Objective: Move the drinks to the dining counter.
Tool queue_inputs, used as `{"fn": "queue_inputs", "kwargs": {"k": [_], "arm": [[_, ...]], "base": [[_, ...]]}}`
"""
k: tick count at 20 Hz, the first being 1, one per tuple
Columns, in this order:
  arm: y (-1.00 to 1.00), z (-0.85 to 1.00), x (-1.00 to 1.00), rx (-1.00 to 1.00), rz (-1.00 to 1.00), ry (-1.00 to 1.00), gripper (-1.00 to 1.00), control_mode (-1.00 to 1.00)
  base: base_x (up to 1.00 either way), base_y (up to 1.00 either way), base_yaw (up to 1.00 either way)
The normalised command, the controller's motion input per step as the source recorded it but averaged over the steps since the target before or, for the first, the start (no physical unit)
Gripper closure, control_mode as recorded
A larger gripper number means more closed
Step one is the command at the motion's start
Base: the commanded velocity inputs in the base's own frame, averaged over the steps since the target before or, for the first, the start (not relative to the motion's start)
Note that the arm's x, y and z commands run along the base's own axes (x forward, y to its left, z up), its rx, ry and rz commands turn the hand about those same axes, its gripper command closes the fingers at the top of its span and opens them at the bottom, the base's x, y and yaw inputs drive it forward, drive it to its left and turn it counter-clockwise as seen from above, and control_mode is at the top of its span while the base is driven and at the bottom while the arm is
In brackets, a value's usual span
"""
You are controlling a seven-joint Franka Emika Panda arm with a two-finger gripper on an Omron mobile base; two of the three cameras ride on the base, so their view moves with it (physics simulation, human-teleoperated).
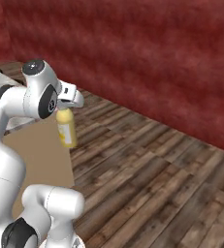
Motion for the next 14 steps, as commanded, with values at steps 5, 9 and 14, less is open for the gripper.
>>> {"fn": "queue_inputs", "kwargs": {"k": [5, 9, 14], "arm": [[0.0, 0.0, 0.0, 0.0, 0.0, 0.0, 1.0, 1.0], [0.0, 0.0, 0.0, 0.0, 0.0, 0.0, 1.0, 1.0], [0.0, 0.0, 0.0, 0.0, 0.0, 0.0, 1.0, 1.0]], "base": [[0.0, 0.2, 0.31], [0.0, 0.21, 0.3], [0.0, 0.24, 0.31]]}}
